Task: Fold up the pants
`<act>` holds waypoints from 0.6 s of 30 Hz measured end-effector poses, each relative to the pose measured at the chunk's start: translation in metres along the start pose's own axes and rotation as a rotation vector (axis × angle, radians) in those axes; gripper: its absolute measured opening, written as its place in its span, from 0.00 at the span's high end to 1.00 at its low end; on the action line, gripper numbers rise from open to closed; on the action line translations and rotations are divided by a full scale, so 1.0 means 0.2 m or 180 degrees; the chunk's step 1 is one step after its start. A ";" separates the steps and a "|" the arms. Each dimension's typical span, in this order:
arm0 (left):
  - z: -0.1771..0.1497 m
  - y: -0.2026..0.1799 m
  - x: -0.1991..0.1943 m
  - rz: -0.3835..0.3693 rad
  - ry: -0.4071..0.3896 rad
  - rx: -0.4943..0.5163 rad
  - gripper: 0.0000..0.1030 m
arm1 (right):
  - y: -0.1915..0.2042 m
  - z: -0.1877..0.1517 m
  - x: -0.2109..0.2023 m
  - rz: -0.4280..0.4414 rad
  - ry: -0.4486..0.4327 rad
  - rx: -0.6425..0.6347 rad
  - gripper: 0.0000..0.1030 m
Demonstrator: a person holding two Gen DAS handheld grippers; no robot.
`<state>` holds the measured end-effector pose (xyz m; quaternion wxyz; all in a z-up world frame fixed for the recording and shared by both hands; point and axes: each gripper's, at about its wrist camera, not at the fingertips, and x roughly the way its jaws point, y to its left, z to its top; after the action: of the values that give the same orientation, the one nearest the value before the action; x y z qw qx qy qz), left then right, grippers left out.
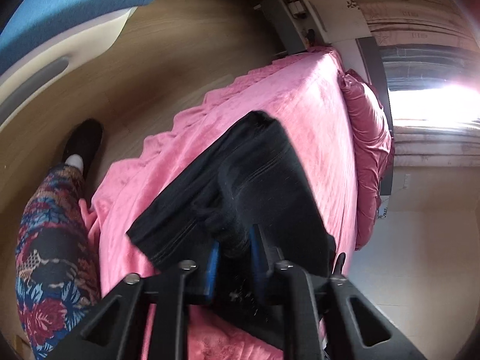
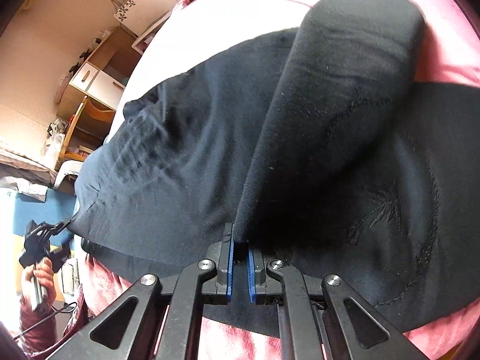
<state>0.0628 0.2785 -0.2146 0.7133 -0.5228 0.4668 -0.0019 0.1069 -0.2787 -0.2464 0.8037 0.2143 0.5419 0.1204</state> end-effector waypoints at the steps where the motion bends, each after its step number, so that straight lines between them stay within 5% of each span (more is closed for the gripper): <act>1: 0.01 -0.03 -0.01 -0.0043 -0.0037 0.0050 0.88 | 0.01 0.00 -0.02 0.0048 -0.0039 0.0028 0.93; 5: 0.03 -0.18 -0.12 -0.0350 -0.0286 0.0565 0.91 | 0.06 -0.04 -0.18 0.0218 -0.0186 -0.0112 0.93; 8: 0.00 -0.16 -0.13 -0.0171 -0.0211 0.0879 0.91 | 0.06 -0.11 -0.22 0.0190 -0.0126 -0.0191 0.93; 12: -0.04 0.01 -0.04 0.0168 0.0038 0.0782 0.91 | 0.04 -0.21 -0.16 0.0067 0.0058 -0.0198 0.93; 18: -0.07 0.12 -0.01 0.0228 0.0112 0.0622 0.92 | 0.07 -0.24 -0.16 -0.0033 0.0073 -0.0271 0.93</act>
<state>0.0399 0.2800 -0.2313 0.7522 -0.4336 0.4952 -0.0311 0.0500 -0.2698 -0.2282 0.8064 0.1757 0.5466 0.1416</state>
